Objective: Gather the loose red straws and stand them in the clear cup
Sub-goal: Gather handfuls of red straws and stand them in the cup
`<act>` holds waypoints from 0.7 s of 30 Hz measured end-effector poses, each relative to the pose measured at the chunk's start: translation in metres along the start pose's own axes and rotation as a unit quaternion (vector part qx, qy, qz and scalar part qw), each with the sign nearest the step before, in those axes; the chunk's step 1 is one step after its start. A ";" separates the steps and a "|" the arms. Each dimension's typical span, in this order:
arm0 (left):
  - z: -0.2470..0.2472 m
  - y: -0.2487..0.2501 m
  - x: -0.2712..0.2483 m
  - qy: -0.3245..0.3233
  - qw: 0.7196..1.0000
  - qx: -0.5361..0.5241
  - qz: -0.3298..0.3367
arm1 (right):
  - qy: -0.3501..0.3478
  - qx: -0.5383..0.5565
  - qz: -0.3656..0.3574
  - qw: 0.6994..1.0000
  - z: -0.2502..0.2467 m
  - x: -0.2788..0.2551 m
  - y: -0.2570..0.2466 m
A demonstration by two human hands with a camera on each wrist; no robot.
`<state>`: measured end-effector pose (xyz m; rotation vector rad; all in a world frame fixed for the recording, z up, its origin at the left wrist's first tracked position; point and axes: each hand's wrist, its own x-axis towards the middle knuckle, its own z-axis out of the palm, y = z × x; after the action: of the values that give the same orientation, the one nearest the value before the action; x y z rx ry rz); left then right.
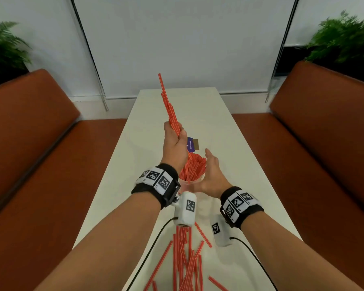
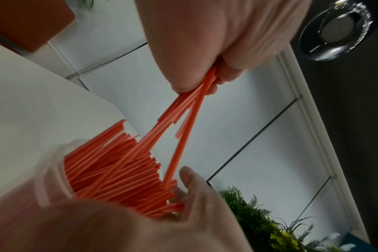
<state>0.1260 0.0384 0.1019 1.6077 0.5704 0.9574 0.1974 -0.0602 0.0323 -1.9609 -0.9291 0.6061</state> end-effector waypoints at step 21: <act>0.012 -0.068 -0.019 -0.119 0.979 0.135 -0.093 | 0.020 0.100 -0.094 0.990 0.019 0.037 0.023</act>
<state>0.1341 0.0342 0.0304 1.8415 0.6906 0.5567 0.2152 -0.0290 0.0007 -1.6812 -0.9757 0.5283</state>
